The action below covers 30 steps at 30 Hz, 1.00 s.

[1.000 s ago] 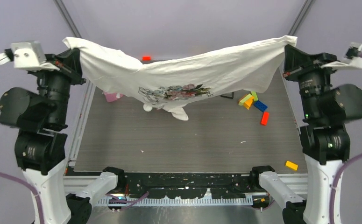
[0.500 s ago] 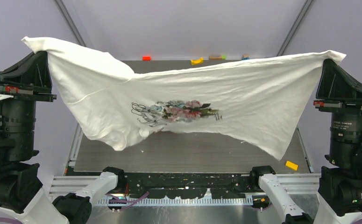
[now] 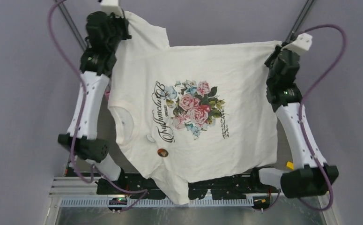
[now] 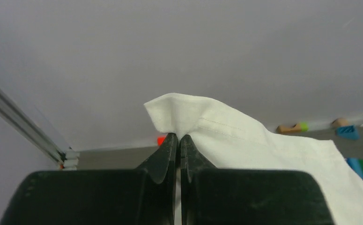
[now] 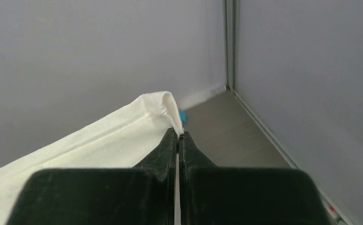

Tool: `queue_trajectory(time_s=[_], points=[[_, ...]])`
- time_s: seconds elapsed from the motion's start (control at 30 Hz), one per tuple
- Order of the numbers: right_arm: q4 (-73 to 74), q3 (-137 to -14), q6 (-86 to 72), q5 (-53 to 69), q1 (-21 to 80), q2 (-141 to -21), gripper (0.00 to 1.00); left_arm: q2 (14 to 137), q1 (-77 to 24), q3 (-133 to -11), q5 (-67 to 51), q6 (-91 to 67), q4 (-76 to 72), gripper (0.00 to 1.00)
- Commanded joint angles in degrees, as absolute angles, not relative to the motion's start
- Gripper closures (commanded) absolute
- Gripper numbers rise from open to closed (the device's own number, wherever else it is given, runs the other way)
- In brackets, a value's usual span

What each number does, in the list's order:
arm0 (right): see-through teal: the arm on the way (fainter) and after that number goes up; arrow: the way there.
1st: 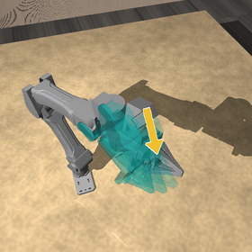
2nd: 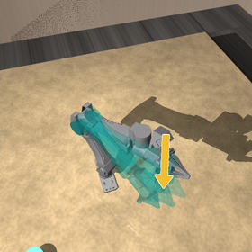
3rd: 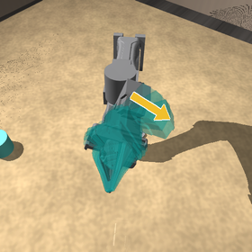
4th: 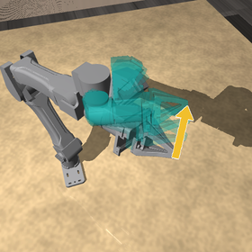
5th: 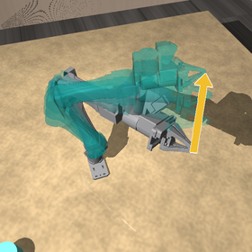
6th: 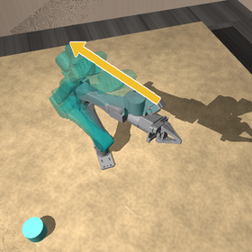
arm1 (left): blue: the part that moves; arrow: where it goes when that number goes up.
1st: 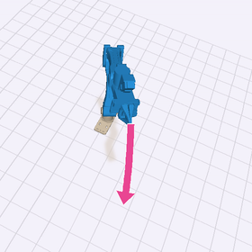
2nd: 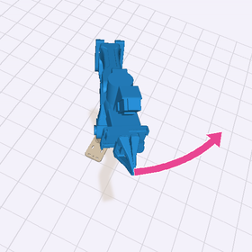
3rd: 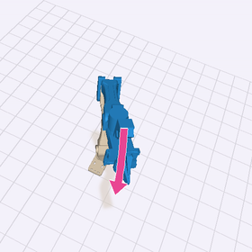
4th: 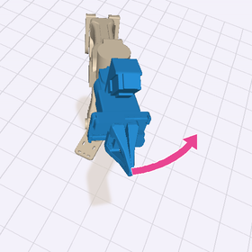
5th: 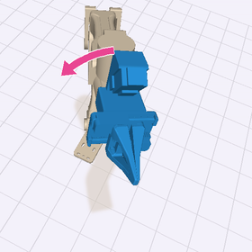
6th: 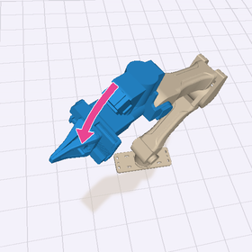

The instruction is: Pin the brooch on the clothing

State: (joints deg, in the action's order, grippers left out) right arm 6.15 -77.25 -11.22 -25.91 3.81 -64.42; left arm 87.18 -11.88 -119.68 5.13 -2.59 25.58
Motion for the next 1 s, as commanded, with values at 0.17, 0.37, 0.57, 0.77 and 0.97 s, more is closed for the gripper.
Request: queue_trajectory(time_s=[0.17,0.37,0.57,0.77,0.97], points=[[-9.2,-75.64,-14.33,-26.37,-3.67,-98.75,0.47,127.77,-12.26,-141.1,1.29,-2.64,29.4,0.11],[-3.75,-80.75,-15.9,-21.66,-3.77,-102.57,0.11,123.19,-14.6,-130.47,-0.65,-3.13,27.85,0.0],[6.24,-82.01,-16.62,-19.46,-3.78,-97.46,0.08,102.68,-14.46,-96.59,-1.47,-14.39,19.92,0.0],[14.11,-79.18,-22.29,-10.7,-3.78,-90.76,0.08,88.2,-12.66,-74.32,-2.4,-22.53,22.99,0.0],[17.97,-73.17,-29.78,0.89,-3.15,-85.68,0.08,79.01,-12.22,-58.77,1.52,-27.79,27.82,0.0]])
